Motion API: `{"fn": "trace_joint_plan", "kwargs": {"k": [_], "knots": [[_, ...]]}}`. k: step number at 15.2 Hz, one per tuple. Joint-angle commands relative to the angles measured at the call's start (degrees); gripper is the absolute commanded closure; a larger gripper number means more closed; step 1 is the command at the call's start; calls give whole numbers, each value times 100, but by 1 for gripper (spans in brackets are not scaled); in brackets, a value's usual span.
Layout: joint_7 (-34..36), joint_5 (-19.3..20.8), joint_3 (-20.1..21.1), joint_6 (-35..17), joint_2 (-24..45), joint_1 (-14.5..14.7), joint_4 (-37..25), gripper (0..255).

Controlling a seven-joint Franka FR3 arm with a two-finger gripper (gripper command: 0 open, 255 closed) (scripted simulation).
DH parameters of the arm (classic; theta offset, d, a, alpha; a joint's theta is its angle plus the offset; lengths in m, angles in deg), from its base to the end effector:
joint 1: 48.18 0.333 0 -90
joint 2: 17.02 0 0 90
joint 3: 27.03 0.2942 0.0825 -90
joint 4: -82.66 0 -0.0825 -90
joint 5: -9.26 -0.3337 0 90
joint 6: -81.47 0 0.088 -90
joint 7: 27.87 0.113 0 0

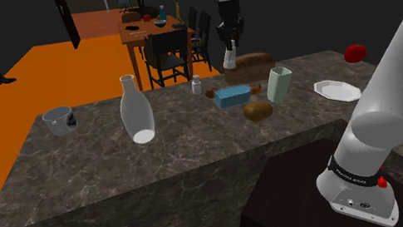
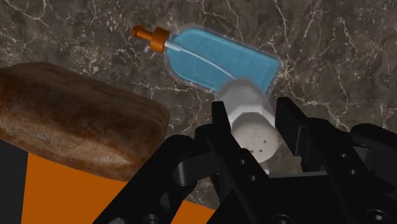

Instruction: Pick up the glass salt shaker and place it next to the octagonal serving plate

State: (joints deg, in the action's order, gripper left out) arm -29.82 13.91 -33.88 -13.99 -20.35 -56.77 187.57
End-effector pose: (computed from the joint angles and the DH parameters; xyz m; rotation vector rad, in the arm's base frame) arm 0.4643 -0.1383 0.5237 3.0609 -0.3424 -0.1804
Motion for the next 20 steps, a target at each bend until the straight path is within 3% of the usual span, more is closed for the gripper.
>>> {"fn": "trace_joint_plan", "kwargs": {"k": [1, 10, 20], "knots": [[-254, 51, -134, -1, -132, -122, 112, 255], [-1381, 320, -788, -158, -533, -669, 548, 255], [-2757, 502, -1607, -315, -425, -1271, 419, 255]]}}
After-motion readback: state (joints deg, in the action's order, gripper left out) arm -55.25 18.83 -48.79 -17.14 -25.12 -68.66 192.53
